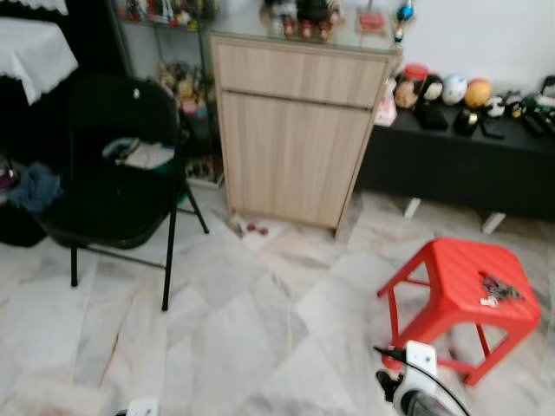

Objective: Hang keys on a hook

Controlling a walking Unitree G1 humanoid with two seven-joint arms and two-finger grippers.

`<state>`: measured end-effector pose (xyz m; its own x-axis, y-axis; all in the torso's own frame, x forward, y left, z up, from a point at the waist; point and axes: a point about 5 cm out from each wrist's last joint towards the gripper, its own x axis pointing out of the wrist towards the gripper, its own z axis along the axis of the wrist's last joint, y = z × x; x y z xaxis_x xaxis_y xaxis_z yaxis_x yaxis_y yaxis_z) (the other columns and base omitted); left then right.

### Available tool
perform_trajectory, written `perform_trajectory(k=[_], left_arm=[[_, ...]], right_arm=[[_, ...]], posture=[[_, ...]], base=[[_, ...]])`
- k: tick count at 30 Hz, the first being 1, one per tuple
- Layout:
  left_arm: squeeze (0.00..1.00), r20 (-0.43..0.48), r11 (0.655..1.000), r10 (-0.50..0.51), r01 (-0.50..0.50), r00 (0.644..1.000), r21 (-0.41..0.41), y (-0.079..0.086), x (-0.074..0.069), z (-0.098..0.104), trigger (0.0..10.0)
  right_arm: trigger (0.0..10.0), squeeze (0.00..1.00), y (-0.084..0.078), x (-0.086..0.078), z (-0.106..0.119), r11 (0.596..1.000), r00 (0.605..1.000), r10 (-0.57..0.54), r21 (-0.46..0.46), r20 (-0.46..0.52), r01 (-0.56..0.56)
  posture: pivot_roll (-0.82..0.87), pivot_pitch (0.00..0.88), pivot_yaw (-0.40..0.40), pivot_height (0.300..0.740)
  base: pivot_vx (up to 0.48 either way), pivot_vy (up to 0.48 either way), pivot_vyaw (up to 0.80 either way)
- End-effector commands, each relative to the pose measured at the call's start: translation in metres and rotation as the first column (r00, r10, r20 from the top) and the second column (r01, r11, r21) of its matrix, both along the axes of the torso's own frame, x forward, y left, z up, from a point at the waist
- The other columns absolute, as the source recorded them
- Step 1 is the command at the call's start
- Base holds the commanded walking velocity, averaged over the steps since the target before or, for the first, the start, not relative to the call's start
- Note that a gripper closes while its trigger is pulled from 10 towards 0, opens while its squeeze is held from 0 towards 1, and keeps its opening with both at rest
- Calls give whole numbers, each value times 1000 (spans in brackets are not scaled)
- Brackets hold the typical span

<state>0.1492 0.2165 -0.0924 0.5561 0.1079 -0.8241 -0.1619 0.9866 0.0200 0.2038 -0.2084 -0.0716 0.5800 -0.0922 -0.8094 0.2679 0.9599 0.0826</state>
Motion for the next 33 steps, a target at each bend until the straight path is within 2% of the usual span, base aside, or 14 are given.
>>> perform_trajectory(k=[1, 10, 19, 25, 26, 27, 29, 31, 33], left_arm=[[0, -35, 1000, 1, -1, 999, 3, 3, -9, -3, 10000], [0, -55, 1000, -4, 5, 999, 2, 1, -14, -5, 10000], [0, -79, 1000, -5, 6, 997, 5, 3, -27, -9, 10000], [0, -85, 1000, 8, -5, 996, 27, 7, -36, -10, 10000], [0, -86, 999, 9, -6, 996, 31, 8, -38, -11, 10000], [0, -90, 999, 9, -6, 996, 39, 8, -40, -11, 10000], [0, -89, 999, 16, -13, 996, 40, 8, -41, -11, 10000], [0, -86, 999, 31, -28, 996, 43, 9, -44, -12, 10000], [0, -83, 998, 49, -45, 995, 48, 9, -46, -12, 10000]], right_arm=[[10000, 0, 5, 4, 1, 1000, 1000, 2, 15, 11, -3], [10000, 0, 6, -1, -1, 1000, 1000, -8, 8, 28, 7], [10000, 0, 8, -6, 0, 999, 990, -9, -32, 141, 13], [10000, 0, 9, -9, 2, 994, 975, 53, -106, 214, -31], [10000, 0, 6, -1, 10, 991, 957, 60, -132, 285, -23], [10000, 0, -3, 17, 32, 983, 888, 83, -186, 453, 3], [10000, 0, -8, 21, 42, 977, 853, 98, -211, 513, 14], [10000, 0, -13, 18, 48, 963, 826, 158, -269, 542, -7], [10000, 0, -16, 17, 52, 955, 810, 170, -296, 561, 4]], posture=[[209, 26, -97, 740], [193, 0, -86, 740], [198, 0, -39, 740], [182, 0, -39, 740], [183, 0, -40, 740], [187, 0, -43, 740], [188, 0, -45, 740], [192, 0, -54, 740], [197, 0, -61, 740]], base=[[0, -334, 0], [0, -325, 0], [0, 0, 0], [0, 0, 0], [0, 0, 0], [0, 0, 0], [0, 0, 0], [0, 0, 0], [0, 0, 0]])
